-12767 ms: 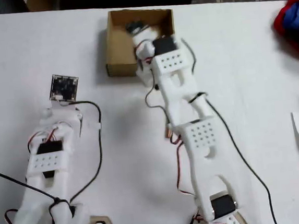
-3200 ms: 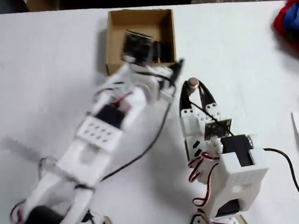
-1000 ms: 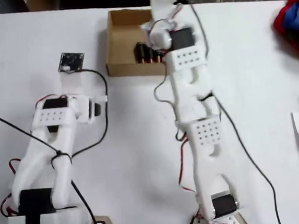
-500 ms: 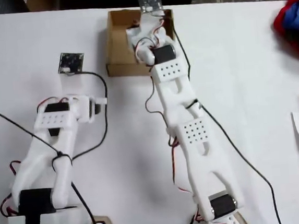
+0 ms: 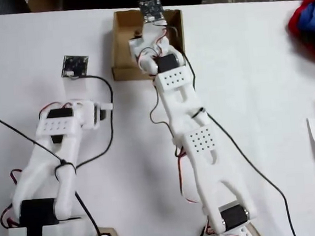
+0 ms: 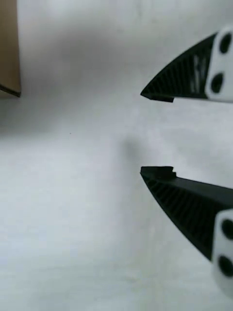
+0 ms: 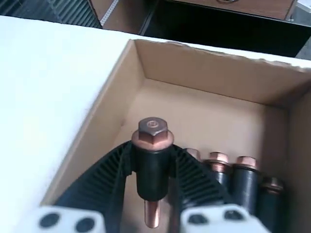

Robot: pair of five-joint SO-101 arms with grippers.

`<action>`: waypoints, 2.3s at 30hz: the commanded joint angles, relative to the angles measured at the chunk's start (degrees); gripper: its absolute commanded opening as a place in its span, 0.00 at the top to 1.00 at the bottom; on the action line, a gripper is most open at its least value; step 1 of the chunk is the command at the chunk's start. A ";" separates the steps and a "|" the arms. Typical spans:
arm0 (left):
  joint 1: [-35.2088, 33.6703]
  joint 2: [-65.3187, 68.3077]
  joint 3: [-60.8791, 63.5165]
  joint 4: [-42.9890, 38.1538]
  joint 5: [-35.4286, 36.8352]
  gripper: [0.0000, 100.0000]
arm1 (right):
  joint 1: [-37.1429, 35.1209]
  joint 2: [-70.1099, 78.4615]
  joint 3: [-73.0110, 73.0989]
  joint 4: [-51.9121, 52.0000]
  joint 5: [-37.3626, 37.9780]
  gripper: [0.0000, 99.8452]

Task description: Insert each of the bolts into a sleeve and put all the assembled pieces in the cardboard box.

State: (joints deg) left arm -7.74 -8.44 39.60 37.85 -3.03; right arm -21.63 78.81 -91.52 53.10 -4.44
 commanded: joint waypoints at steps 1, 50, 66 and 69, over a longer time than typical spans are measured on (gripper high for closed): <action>-0.26 -0.26 -0.13 -0.97 -0.62 0.77 | -0.31 -1.63 0.62 -1.89 -0.44 0.98; -0.35 -0.35 -0.13 -0.97 -0.62 0.77 | -1.54 -1.19 1.05 6.55 4.92 0.98; -0.35 -0.35 -0.13 -0.97 -0.62 0.77 | -0.92 -1.80 2.73 3.56 5.19 0.86; -0.44 -0.35 -0.13 -0.97 -0.62 0.77 | 0.40 -1.63 1.23 3.74 5.19 0.86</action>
State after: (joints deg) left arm -7.74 -8.44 39.60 37.85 -3.03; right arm -22.86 78.99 -87.30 57.85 0.84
